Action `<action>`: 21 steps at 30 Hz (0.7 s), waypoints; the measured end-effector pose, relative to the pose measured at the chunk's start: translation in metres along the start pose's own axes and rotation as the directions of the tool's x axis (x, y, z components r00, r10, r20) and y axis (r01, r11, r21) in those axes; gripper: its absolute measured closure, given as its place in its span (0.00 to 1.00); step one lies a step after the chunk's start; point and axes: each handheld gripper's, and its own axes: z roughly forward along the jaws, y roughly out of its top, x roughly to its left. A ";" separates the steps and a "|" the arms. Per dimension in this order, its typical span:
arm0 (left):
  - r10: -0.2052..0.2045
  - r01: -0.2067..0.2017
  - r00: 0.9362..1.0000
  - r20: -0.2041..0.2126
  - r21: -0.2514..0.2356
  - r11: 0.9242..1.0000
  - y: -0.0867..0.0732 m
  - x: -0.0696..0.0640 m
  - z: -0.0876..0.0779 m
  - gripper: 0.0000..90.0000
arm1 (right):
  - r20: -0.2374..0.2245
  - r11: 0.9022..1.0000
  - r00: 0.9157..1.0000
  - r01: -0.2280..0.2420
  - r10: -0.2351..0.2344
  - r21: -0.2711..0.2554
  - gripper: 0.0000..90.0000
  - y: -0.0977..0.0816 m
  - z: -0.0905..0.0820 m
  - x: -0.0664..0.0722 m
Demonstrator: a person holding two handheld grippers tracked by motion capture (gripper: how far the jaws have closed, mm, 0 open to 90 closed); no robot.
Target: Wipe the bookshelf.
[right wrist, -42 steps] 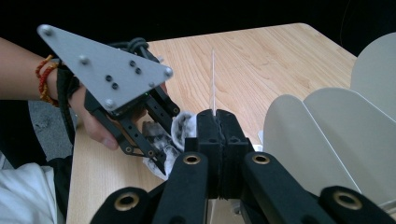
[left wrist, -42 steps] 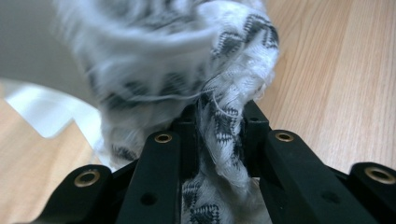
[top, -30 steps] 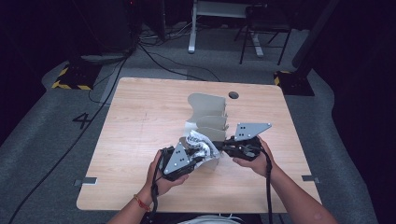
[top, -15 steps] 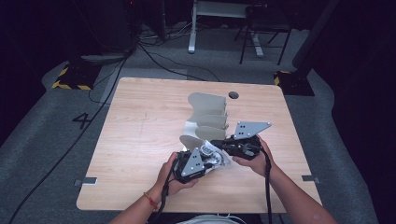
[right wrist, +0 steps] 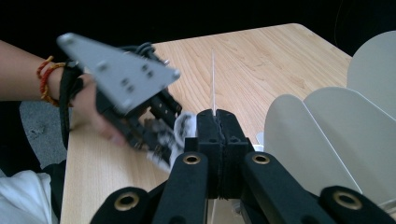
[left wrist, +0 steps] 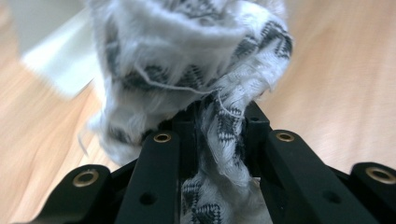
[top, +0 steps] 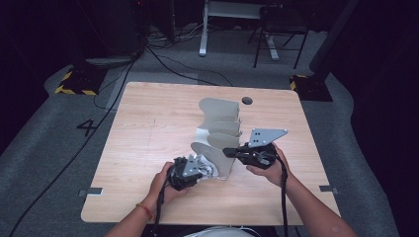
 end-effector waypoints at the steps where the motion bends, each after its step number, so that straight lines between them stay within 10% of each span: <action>1: -0.016 0.016 1.000 -0.021 0.005 1.000 -0.002 0.005 -0.002 0.82 | 0.005 1.000 1.000 0.000 0.000 0.000 1.00 0.000 0.000 0.000; 15: -0.020 0.006 0.992 -0.122 -0.114 0.994 0.018 0.000 -0.039 0.81 | -0.005 1.000 1.000 0.009 -0.009 -0.004 1.00 -0.001 0.000 0.000; 21: -0.090 0.049 0.987 -0.134 -0.284 0.958 0.023 0.001 -0.071 0.84 | -0.003 1.000 1.000 0.011 -0.011 -0.003 1.00 0.000 0.000 0.000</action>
